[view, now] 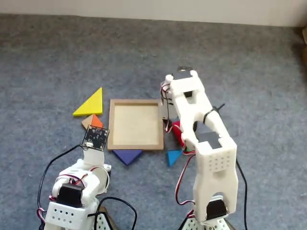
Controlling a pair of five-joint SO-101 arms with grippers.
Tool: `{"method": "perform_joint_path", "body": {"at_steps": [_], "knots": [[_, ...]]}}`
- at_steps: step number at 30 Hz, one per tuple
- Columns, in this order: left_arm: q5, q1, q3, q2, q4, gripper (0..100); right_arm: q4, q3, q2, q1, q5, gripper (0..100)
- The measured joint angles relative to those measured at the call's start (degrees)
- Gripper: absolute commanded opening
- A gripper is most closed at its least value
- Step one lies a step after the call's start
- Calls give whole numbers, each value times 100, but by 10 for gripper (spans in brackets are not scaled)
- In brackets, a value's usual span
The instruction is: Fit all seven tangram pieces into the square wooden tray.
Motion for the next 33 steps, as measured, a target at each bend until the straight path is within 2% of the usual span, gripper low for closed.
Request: {"method": "perform_joint_path", "body": {"at_steps": [11,16,22,30,33], "knots": [[0,0,0,0,0,8,-62,0,-800,-70,62,178],[0,0,0,0,0,8,-44,0,-905,-800,62,178],[0,0,0,0,0,8,-563,0,-677,-1600,62,178],[0,0,0,0,0,8,-642,0,-255,-1767,431,180],[0,0,0,0,0,8,-651,0,-255,-1793,448,235]]}}
